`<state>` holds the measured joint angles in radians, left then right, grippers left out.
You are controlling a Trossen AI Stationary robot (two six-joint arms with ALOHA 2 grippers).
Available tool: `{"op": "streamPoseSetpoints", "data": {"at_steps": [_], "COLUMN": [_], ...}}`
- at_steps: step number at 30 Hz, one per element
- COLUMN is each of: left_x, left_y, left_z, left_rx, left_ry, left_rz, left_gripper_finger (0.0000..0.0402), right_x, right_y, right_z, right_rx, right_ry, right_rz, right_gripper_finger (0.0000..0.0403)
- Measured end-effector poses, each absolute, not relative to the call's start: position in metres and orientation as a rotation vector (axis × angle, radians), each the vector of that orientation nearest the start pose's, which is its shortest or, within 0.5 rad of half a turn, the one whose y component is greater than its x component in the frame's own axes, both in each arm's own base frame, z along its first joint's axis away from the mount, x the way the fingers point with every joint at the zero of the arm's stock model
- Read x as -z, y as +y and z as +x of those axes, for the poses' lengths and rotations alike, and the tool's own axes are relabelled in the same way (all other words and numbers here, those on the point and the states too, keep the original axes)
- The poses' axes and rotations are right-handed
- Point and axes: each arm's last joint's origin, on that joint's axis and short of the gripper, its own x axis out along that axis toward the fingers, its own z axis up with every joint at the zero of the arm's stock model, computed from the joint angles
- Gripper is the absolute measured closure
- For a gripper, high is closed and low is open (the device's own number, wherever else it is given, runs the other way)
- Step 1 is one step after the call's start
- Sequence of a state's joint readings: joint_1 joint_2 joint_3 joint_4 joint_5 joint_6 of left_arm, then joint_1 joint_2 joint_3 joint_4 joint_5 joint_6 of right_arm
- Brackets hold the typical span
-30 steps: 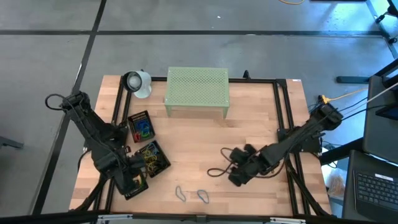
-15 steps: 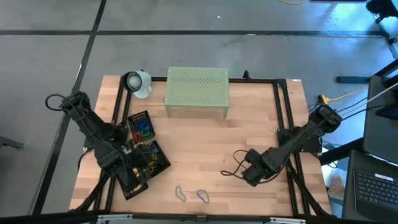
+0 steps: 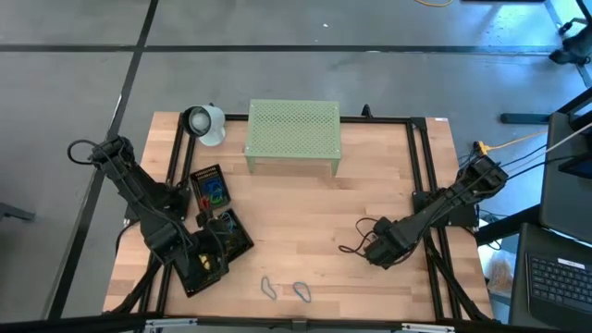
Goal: Pick & Place Office Desk Supplies
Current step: Put the crayon box into the bottom black bin
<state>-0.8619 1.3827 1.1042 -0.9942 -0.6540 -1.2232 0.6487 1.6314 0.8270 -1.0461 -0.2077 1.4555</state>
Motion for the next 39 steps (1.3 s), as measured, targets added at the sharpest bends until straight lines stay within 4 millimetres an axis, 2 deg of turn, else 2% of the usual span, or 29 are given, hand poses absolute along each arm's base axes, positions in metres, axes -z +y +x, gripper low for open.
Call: {"op": "streamPoseSetpoints", "data": {"at_steps": [5, 10, 15, 17, 21, 27, 30, 36, 39], "left_x": [-0.268, -0.269, -0.269, -0.269, -0.270, -0.264, -0.255, -0.233, -0.228], "left_y": [-0.181, -0.181, -0.181, -0.181, -0.181, -0.183, -0.188, -0.199, -0.200], "left_z": [0.178, 0.180, 0.180, 0.180, 0.180, 0.185, 0.192, 0.212, 0.220], "left_rx": [-0.332, -0.330, -0.344, -0.347, -0.346, -0.392, -0.399, -0.324, -0.308], "left_ry": [0.814, 0.788, 0.763, 0.756, 0.755, 0.701, 0.705, 0.797, 0.801], "left_rz": [-0.245, -0.228, -0.218, -0.215, -0.208, -0.159, -0.133, -0.043, -0.028], "left_gripper_finger": [0.0338, 0.0338, 0.0338, 0.0338, 0.0338, 0.0338, 0.0338, 0.0338, 0.0338], "right_x": [-0.139, -0.149, -0.158, -0.164, -0.174, -0.179, -0.173, -0.158, -0.149], "right_y": [0.143, 0.151, 0.157, 0.157, 0.155, 0.154, 0.154, 0.151, 0.145], "right_z": [0.180, 0.200, 0.230, 0.240, 0.239, 0.215, 0.206, 0.200, 0.192], "right_rx": [0.734, 0.639, 0.457, 0.403, 0.432, 0.526, 0.533, 0.544, 0.569], "right_ry": [1.735, 1.522, 1.256, 1.203, 1.283, 1.572, 1.637, 1.626, 1.660], "right_rz": [0.581, 0.540, 0.503, 0.498, 0.467, 0.459, 0.451, 0.425, 0.406], "right_gripper_finger": [0.0204, 0.0204, 0.0204, 0.0204, 0.0204, 0.0204, 0.0204, 0.0204, 0.0204]}}
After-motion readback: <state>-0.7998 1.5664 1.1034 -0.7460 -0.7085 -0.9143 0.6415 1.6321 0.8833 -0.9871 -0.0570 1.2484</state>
